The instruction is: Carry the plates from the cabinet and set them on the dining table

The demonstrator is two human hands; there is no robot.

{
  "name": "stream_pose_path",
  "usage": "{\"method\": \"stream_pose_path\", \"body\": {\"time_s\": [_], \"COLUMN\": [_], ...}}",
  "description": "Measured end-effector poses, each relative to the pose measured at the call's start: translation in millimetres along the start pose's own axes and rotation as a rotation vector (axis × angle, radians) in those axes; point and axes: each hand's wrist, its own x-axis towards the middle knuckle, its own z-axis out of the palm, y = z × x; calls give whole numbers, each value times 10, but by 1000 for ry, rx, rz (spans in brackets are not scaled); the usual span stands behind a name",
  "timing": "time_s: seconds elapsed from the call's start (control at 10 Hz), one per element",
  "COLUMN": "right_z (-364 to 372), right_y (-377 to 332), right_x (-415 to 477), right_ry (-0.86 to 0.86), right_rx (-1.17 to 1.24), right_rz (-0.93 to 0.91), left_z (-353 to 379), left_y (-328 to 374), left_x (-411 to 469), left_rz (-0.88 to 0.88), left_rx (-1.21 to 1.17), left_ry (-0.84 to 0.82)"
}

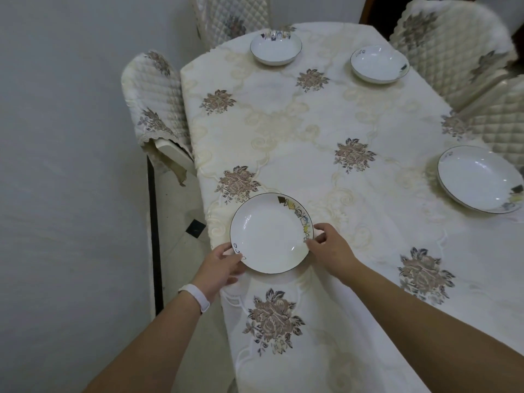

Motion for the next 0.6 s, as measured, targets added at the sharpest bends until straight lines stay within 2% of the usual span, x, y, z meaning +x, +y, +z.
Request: {"method": "stream_pose_path", "body": {"time_s": [0.1, 0.2, 0.3, 0.4, 0.6], "right_z": [-175, -339, -448, -461, -413], "right_y": [-131, -322, -604, -919, -1315], "right_x": [-153, -381, -697, -1069, -1863], "right_ry": [4, 14, 81, 125, 295], "right_rx": [-170, -343, -424, -495, -566], "right_rz": [-91, -196, -315, -437, -625], "left_z": [-175, -329, -479, -568, -701], "left_y": [36, 107, 228, 379, 543], "left_x": [-197, -431, -741, -1115, -1719], "left_rz": [56, 185, 429, 660, 1043], "left_rx": [55, 216, 631, 933, 1061], "left_ry": [6, 36, 82, 198, 366]}}
